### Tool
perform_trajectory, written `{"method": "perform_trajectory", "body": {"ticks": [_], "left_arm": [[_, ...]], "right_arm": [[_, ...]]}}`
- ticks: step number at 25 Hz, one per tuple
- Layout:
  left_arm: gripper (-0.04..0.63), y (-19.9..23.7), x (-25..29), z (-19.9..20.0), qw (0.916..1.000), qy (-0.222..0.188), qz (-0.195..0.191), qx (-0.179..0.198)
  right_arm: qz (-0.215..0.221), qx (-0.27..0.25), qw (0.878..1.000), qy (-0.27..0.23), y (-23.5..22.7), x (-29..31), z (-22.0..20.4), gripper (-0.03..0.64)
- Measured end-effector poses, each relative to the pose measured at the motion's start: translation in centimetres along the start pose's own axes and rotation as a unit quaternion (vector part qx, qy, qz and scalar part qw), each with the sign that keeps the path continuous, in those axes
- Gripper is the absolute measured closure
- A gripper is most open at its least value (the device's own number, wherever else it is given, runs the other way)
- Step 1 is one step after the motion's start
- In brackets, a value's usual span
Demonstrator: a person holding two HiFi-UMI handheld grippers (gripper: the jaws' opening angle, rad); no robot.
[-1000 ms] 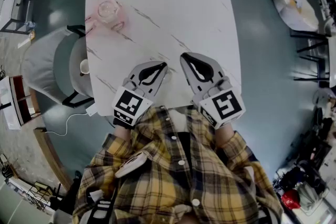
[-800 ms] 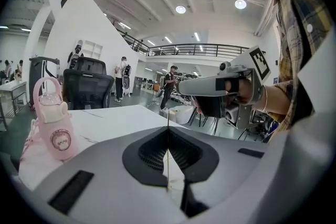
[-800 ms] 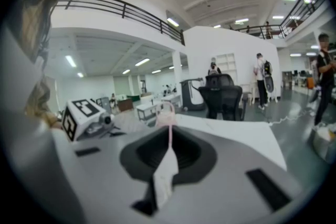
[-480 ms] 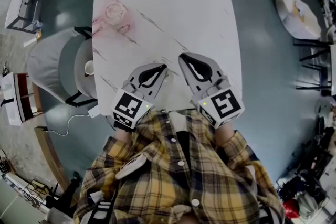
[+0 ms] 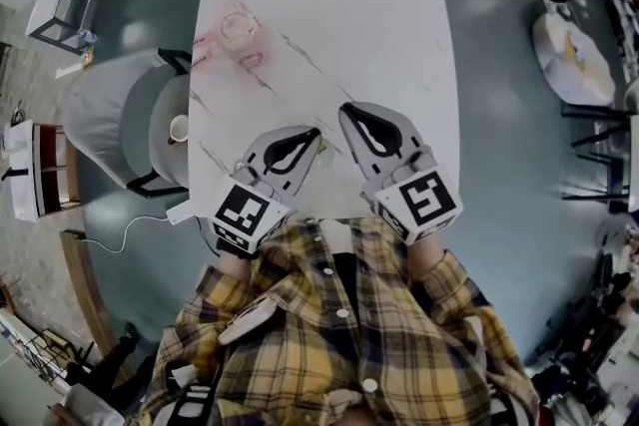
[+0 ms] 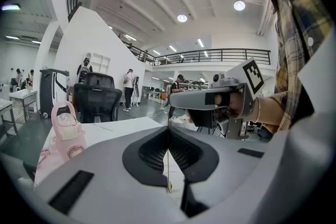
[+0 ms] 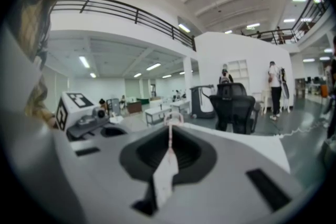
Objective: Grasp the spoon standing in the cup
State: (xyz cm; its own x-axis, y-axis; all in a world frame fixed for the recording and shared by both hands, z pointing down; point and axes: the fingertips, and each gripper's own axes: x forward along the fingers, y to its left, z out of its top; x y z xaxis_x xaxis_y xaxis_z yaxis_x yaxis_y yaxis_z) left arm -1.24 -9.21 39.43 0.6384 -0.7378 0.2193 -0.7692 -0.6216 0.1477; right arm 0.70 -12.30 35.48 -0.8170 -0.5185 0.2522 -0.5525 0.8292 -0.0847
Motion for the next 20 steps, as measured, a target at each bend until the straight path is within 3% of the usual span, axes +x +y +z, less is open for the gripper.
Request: {"method": "perform_trajectory", "body": {"ticks": [10, 14, 20], "left_arm": [[0.578, 0.2, -1.9, 3.5, 0.9987, -0.04, 0.029, 0.001], [0.578, 0.9, -3.3, 5.6, 0.9955, -0.069, 0.064, -0.013], [0.578, 2.5, -5.7, 8.2, 0.9877, -0.103, 0.117, 0.007]], "right_arm": [[0.024, -0.023, 0.999, -0.017, 0.2, 0.5, 2.3, 0.581], [0.037, -0.029, 0.999, -0.023, 0.7, 1.2, 3.2, 0.581], [0.06, -0.041, 0.997, -0.03, 1.9, 2.6, 4.4, 0.581]]}}
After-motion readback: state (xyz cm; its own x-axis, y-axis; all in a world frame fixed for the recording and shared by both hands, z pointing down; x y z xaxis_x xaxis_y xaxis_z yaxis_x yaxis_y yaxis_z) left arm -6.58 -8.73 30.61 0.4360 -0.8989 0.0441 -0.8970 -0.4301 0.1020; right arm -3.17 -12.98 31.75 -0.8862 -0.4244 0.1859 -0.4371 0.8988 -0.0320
